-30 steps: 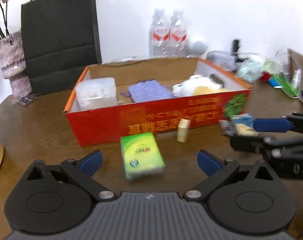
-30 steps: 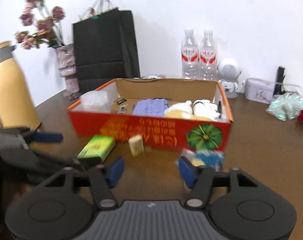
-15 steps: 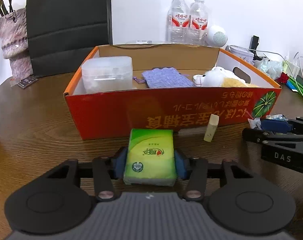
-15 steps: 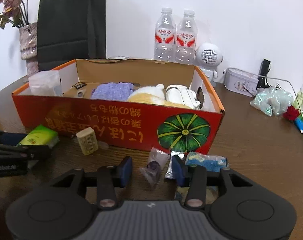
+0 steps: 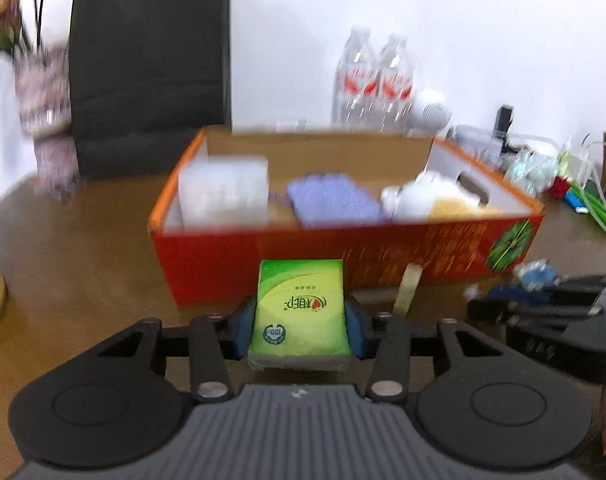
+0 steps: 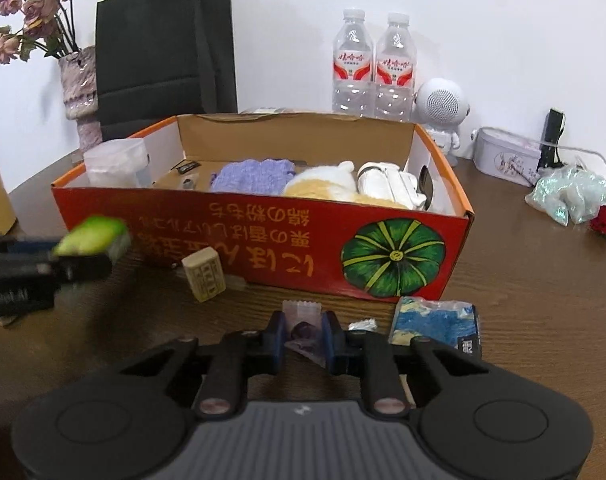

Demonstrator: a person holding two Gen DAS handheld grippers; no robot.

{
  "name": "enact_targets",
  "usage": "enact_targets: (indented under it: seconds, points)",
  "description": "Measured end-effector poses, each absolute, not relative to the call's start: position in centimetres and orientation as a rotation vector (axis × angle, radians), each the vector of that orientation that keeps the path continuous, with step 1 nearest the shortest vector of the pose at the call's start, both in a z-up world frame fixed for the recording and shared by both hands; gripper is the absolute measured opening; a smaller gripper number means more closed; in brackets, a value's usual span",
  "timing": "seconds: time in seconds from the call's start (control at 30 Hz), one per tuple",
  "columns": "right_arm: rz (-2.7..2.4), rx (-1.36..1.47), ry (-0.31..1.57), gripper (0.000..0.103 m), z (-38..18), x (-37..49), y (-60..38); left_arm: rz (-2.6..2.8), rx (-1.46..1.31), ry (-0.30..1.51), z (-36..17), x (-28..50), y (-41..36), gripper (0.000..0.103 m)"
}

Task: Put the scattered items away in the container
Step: 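Grasp the green tissue pack with the left tool while the right tool grasps a small sachet, then lower the tissue pack and sachet into the box and open both tools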

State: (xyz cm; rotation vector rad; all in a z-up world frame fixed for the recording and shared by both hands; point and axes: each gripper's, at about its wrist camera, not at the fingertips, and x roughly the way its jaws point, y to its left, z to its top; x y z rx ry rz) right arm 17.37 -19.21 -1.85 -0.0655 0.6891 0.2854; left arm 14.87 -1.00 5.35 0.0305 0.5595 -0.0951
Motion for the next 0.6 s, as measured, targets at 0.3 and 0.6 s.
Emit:
enact_targets:
  seconds: [0.3,0.6]
  points:
    - [0.304,0.004,0.425,0.017,4.0,8.4,-20.7,-0.006,-0.017,0.406,9.3,5.6,-1.3,0.045]
    - [0.322,0.041,0.442,0.017,0.7,-0.9,-20.9,0.031,-0.081,0.485,5.8,-1.9,-1.6,0.045]
